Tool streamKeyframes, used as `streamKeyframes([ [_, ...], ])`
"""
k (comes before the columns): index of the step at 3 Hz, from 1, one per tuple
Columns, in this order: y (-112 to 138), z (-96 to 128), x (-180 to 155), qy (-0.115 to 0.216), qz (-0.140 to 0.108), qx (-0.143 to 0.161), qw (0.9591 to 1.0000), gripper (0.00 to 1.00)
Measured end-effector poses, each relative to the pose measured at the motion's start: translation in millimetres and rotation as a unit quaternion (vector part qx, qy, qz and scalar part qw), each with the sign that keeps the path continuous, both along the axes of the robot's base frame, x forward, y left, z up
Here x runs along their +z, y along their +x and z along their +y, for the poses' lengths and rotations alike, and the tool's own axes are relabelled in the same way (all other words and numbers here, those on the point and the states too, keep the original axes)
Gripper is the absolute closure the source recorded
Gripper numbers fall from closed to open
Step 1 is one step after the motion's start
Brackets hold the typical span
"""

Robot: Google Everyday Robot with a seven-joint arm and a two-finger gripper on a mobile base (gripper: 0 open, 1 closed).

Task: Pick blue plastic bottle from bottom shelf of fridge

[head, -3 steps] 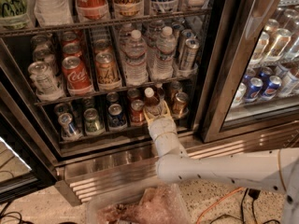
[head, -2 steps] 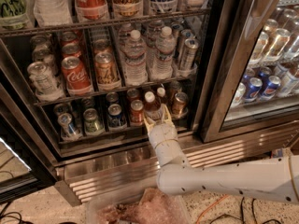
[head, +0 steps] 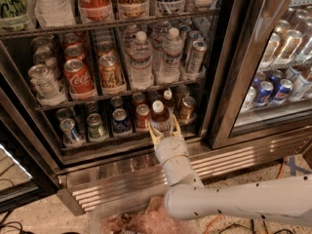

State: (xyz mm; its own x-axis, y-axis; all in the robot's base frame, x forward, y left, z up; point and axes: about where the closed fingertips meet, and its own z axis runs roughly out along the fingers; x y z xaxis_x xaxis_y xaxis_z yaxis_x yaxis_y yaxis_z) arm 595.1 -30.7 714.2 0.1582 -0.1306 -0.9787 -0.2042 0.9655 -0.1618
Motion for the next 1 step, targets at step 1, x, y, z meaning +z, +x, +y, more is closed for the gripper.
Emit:
streamKeyframes([
  [1,-4.7,0.1,2.7,0.003,0.0,0.002,1.0,1.0],
])
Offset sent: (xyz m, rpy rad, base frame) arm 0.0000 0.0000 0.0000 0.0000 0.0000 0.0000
